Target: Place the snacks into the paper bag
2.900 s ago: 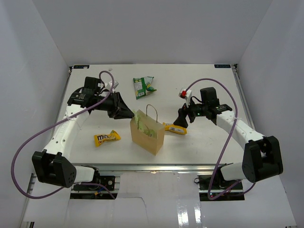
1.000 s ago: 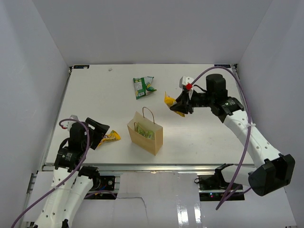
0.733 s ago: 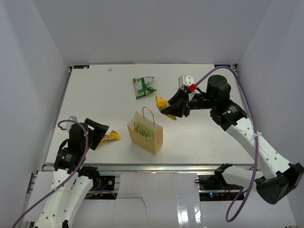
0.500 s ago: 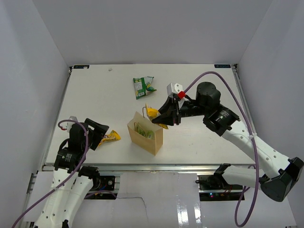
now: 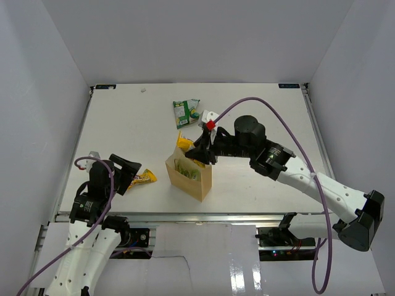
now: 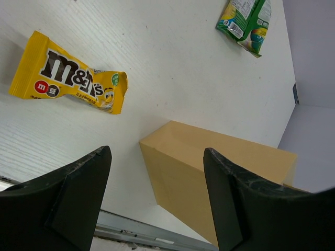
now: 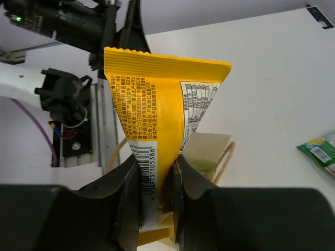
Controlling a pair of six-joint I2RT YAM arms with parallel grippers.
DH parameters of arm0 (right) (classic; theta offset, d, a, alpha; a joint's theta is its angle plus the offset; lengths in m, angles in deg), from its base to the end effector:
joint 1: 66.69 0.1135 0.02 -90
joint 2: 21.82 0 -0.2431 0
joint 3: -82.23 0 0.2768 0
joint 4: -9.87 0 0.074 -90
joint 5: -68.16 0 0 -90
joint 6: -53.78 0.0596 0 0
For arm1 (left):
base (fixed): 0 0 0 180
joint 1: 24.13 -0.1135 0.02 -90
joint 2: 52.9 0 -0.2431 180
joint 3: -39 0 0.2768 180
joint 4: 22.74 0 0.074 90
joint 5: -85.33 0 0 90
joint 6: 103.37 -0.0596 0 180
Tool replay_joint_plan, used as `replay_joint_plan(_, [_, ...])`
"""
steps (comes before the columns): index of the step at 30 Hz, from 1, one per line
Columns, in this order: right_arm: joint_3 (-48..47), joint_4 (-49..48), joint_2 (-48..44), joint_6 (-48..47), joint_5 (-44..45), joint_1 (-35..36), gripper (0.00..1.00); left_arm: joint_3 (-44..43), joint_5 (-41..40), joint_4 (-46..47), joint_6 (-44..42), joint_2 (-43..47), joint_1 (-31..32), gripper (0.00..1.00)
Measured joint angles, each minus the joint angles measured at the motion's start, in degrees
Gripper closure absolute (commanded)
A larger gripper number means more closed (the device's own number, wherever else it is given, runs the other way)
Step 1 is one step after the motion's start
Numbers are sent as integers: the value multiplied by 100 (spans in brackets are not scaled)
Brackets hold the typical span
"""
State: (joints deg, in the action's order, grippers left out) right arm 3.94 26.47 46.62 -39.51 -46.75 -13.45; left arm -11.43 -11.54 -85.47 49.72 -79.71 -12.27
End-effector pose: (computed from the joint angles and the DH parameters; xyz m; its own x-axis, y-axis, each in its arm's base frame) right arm 0.1777 0.2798 0.3719 -0.0142 -0.1059 -0.9943 -0.9794 0.2019 -0.0076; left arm 0.1580 -0.0259 0.2500 -0.3804 -0.8248 -0.4185 -0.4993 0.5640 -0.6578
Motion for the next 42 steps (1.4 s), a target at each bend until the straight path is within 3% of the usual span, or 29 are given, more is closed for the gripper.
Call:
replay_joint_plan(6, [2,-72,31,37,588,31,81,50,2,-4,33,66,0,19])
replay_joint_plan(17, [195,-149,42,-31,726,254,54,81,2,-39,42,61,0,19])
replay_joint_plan(28, [195,-168,42,-140,763,306,48,83,4,-39,61,61,0,19])
replay_joint_plan(31, [186,-142,42,-267,625,304,42,90,4,-39,72,61,0,26])
replay_joint_plan(32, [168,-72,42,-404,455,299,36,101,4,-39,90,48,0,33])
replay_joint_plan(34, [83,129,35,-741,74,289,31,114,-11,-76,199,-42,0,35])
replay_joint_plan(37, [-127,393,-15,-1213,-372,170,27,114,-50,-212,435,-468,0,31])
replay_joint_plan(42, [-306,654,-302,-1679,-691,-542,23,111,-85,-361,1123,-2041,0,12])
